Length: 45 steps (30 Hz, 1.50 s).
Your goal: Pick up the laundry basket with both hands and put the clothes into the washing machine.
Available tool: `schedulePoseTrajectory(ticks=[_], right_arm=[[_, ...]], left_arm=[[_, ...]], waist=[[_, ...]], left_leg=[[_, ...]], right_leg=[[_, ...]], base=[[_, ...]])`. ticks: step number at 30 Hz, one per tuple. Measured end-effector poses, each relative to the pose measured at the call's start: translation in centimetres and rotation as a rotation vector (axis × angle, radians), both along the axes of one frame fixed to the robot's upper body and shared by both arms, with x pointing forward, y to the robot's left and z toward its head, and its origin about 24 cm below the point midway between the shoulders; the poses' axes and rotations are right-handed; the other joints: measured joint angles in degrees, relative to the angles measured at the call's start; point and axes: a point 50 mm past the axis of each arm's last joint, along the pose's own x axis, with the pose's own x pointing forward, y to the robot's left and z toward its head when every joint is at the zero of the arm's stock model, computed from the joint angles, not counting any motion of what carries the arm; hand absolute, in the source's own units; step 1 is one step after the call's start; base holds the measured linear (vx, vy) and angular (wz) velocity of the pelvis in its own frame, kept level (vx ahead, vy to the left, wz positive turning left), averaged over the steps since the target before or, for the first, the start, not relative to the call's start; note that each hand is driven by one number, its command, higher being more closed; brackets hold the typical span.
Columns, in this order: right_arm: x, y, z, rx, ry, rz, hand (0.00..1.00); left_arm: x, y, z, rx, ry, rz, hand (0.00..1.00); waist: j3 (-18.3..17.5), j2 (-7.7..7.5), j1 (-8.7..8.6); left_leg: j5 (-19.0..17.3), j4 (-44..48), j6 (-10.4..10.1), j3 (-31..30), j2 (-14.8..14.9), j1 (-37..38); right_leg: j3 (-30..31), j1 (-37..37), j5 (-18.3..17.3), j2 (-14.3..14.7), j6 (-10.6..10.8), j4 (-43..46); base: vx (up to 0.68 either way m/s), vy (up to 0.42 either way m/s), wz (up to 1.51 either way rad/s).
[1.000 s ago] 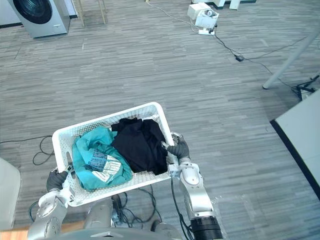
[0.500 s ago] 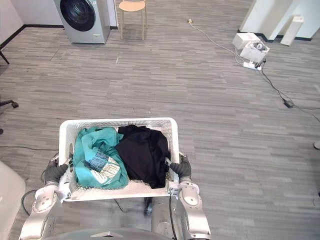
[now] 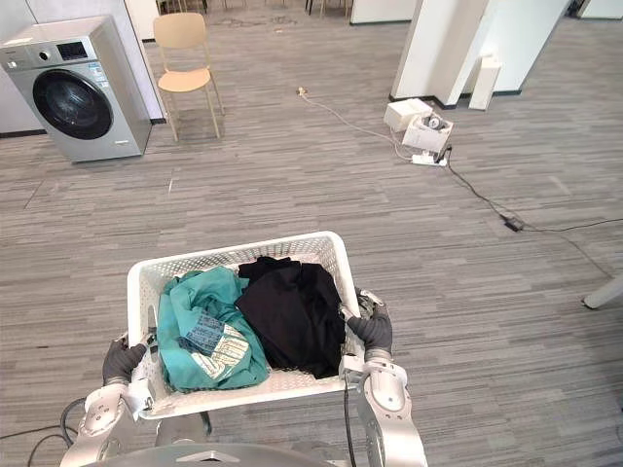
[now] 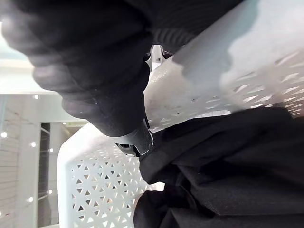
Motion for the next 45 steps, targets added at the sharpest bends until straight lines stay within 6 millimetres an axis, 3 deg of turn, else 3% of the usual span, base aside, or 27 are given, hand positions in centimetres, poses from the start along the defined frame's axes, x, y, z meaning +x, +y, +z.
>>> schedulePoseTrajectory(ticks=[2,5,7,8,9,10,11,13,15,17,19,20,21,23,25,26,27,28,30,32,36,38,40,42,43,44,45], right_arm=[[1.0,-0.1,0.2,-0.01,-0.017,0.008,1.0],[1.8,-0.6,-0.3,0.01,-0.004,-0.015,1.0],[1.3,-0.8,-1.1,0.03,0.03,-0.032,1.0],[1.2,-0.6,-1.3,0.041,0.034,-0.034,1.0],[1.1,-0.3,-1.8,0.069,0.052,-0.05,1.0],[1.1,0.0,-2.6,0.096,0.079,-0.065,1.0],[1.2,0.1,-2.8,0.104,0.087,-0.069,1.0],[1.0,0.2,-2.8,0.107,0.086,-0.073,1.0],[0.9,0.5,-2.9,0.113,0.089,-0.066,1.0],[1.0,0.7,-2.0,0.117,0.05,-0.061,1.0],[1.0,0.8,-0.8,0.13,-0.003,-0.057,1.0],[0.9,0.8,-0.7,0.133,-0.011,-0.054,1.0],[0.8,1.0,-0.7,0.151,-0.011,-0.047,1.0],[0.3,1.4,-1.1,0.145,0.007,-0.002,1.0],[0.4,1.4,-0.4,0.135,-0.021,0.036,1.0],[0.5,1.4,0.7,0.129,-0.066,0.061,1.0],[0.6,1.4,1.1,0.129,-0.082,0.066,1.0],[0.8,1.4,1.3,0.128,-0.093,0.065,1.0],[1.2,1.4,1.6,0.127,-0.107,0.066,1.0],[1.4,1.4,1.9,0.126,-0.12,0.067,1.0],[2.2,1.3,1.8,0.121,-0.119,0.073,1.0],[2.3,1.2,1.7,0.119,-0.12,0.069,1.0],[2.7,1.2,1.8,0.119,-0.126,0.075,1.0],[2.4,1.2,1.2,0.128,-0.102,0.064,1.0],[1.8,1.2,0.6,0.134,-0.077,0.053,1.0],[1.6,1.4,0.3,0.151,-0.067,0.044,1.0],[1.6,1.5,0.2,0.159,-0.061,0.04,1.0]], left_arm=[[0.0,-0.2,0.0,-0.015,-0.001,0.014,1.0],[0.1,-0.5,0.1,-0.02,-0.009,0.015,1.0],[-0.2,-0.6,-0.2,-0.025,0.011,0.018,1.0],[-0.4,-0.4,-0.2,-0.014,0.016,0.014,1.0],[-0.3,0.3,-0.1,0.017,0.019,0.0,1.0],[0.1,0.6,0.1,0.04,0.014,-0.011,1.0],[0.2,0.6,0.1,0.049,0.013,-0.013,1.0],[0.2,0.8,0.2,0.064,0.013,-0.017,1.0],[0.4,1.0,0.5,0.079,-0.001,-0.024,1.0],[1.5,1.1,1.4,0.095,-0.046,-0.038,1.0],[2.3,1.3,2.0,0.109,-0.079,-0.046,1.0],[2.4,1.4,2.1,0.112,-0.084,-0.045,1.0],[2.3,1.6,2.2,0.116,-0.086,-0.041,1.0],[1.5,1.8,1.7,0.105,-0.064,-0.01,1.0],[1.0,1.7,1.4,0.081,-0.053,0.024,1.0],[0.8,1.6,1.2,0.063,-0.049,0.048,1.0],[0.6,1.6,1.1,0.057,-0.045,0.057,1.0],[0.4,1.3,0.9,0.034,-0.037,0.075,1.0],[0.4,1.3,0.8,0.021,-0.042,0.081,1.0],[0.5,1.3,1.0,0.017,-0.059,0.086,1.0],[0.5,1.2,1.0,0.004,-0.067,0.1,1.0],[0.5,1.1,0.9,-0.004,-0.067,0.107,1.0],[0.4,1.0,1.0,-0.015,-0.071,0.121,1.0],[-0.1,1.2,0.9,-0.01,-0.063,0.135,1.0],[-0.7,1.2,0.6,-0.013,-0.042,0.141,1.0],[-0.8,1.5,0.6,0.0,-0.039,0.14,1.0],[-0.8,1.6,0.6,0.005,-0.039,0.139,1.0]], waist=[[0.0,0.31,0.47],[-0.3,0.46,1.26],[-1.1,-0.15,1.6],[-1.4,-1.23,1.65],[-1.7,-4.97,0.79],[-1.6,-6.75,-0.2],[-1.3,-6.67,-0.3],[0.6,-3.38,-1.45],[0.6,-2.24,-2.29],[0.8,-2.02,-2.66],[0.4,-2.58,-2.42],[0.2,-3.06,-2.53],[-0.1,-3.61,-2.87],[-1.3,-2.99,-3.2],[-0.8,-1.07,-3.5],[-0.5,0.73,-2.89],[-0.3,1.54,-2.17],[0.3,2.2,-0.36],[1.9,0.86,0.84],[2.1,0.42,1.22],[2.6,-0.85,2.52],[2.3,-0.44,2.91],[1.8,0.3,3.33],[0.1,-0.19,3.44],[-2.0,-1.8,2.91],[-2.2,-4.89,2.57],[-2.2,-6.09,2.48]], left_leg=[[3.7,-28.8,-4.0,-0.2,-5.8,-0.5],[8.1,-40.0,-4.1,0.4,-8.2,-0.8],[12.9,-35.2,2.4,-0.7,-11.9,0.9],[13.8,-33.4,3.0,0.0,-13.0,2.1],[8.5,-29.5,3.6,1.4,-16.3,3.9],[4.6,-27.6,4.5,1.4,-18.3,6.5],[2.9,-26.9,4.6,1.3,-18.4,8.3],[-0.6,-30.7,4.2,-1.9,-17.6,18.3],[-1.0,-35.0,3.7,-3.7,-17.0,23.1],[-2.2,-38.8,2.2,-5.7,-17.0,27.5],[-4.5,-41.4,0.1,-6.9,-16.9,31.7],[-5.4,-42.0,-0.4,-7.4,-16.9,32.5],[-7.1,-42.4,-1.4,-8.2,-16.8,34.4],[-10.2,-40.0,-4.0,-9.5,-13.3,39.0],[-6.6,-13.9,-2.5,-9.2,-7.7,29.1],[4.3,2.1,-0.7,-8.1,-2.7,21.2],[7.4,9.5,0.5,-7.0,0.4,18.2],[8.0,22.6,2.1,-6.0,5.1,14.1],[4.9,34.9,4.2,-6.1,6.6,7.3],[3.3,32.7,3.9,-5.0,5.6,3.7],[0.1,-5.4,-0.6,-0.6,-3.5,-0.7],[3.8,-27.2,-4.2,0.9,-6.9,0.0],[8.5,-42.0,-4.8,2.0,-8.2,0.7],[14.1,-37.7,-0.4,2.4,-9.7,0.0],[14.7,-34.1,2.4,3.3,-11.3,-0.4],[10.5,-31.0,4.1,4.5,-14.3,0.6],[8.5,-29.8,4.6,4.7,-15.5,1.4]], right_leg=[[2.0,3.0,-2.4,-1.7,1.3,-1.6],[3.4,7.4,-5.7,-3.7,5.7,-3.1],[1.8,1.3,-10.3,-9.0,10.1,22.0],[1.4,-2.2,-9.1,-11.9,10.6,32.5],[0.1,-8.2,-0.2,-17.9,9.5,48.4],[-1.7,-12.2,7.9,-23.0,6.5,58.6],[-2.6,-14.0,7.7,-24.3,5.5,62.4],[-4.6,-18.3,3.5,-21.7,4.5,67.2],[-5.3,-22.4,0.4,-19.1,5.5,64.0],[-7.8,-29.0,-2.3,-18.5,6.2,51.3],[-9.1,-31.1,1.6,-17.9,6.9,22.6],[-8.4,-30.9,3.6,-17.7,7.1,16.3],[-6.5,-30.6,6.3,-17.1,7.0,10.5],[-5.8,-29.5,11.4,-14.8,5.7,16.2],[-8.3,-27.5,6.1,-13.0,3.4,20.9],[-9.4,-25.5,3.6,-11.1,2.1,21.1],[-9.5,-24.1,2.6,-9.8,1.4,20.8],[-9.4,-19.8,1.1,-7.8,0.5,19.3],[-9.0,-10.0,-0.4,-7.1,1.0,13.0],[-8.9,-6.6,-1.0,-7.1,1.3,9.6],[-9.3,-0.1,-4.9,-9.8,3.1,6.2],[-9.7,4.0,-5.1,-10.6,3.7,2.4],[-8.7,8.2,-5.9,-11.3,6.9,-0.4],[-7.4,8.5,-8.6,-14.4,11.2,6.1],[-5.9,4.2,-8.5,-18.0,11.4,17.6],[-3.2,-1.0,-4.3,-22.8,10.9,31.3],[-2.3,-3.5,0.2,-24.6,10.6,37.3]], base=[[0.54,0.151,-0.26],[0.55,0.209,-0.36],[0.79,0.344,-0.46],[0.92,0.361,-0.35],[0.62,0.199,0.04],[0.76,0.231,0.15],[0.58,0.144,0.11],[0.8,0.187,0.12],[0.57,0.081,0.45],[0.58,-0.001,0.52],[0.56,-0.076,0.36],[0.57,-0.15,0.38],[0.63,-0.213,0.44],[0.76,-0.264,0.42],[0.66,-0.294,0.31],[0.64,-0.291,0.11],[0.65,-0.243,-0.24],[0.63,-0.212,-0.33],[0.73,-0.212,-0.08],[0.48,-0.104,0.14],[0.51,0.033,0.09],[0.65,0.121,-0.01],[0.63,0.17,-0.26],[0.63,0.281,-0.21],[0.9,0.416,0.07],[0.8,0.356,0.23],[0.79,0.29,0.29]])
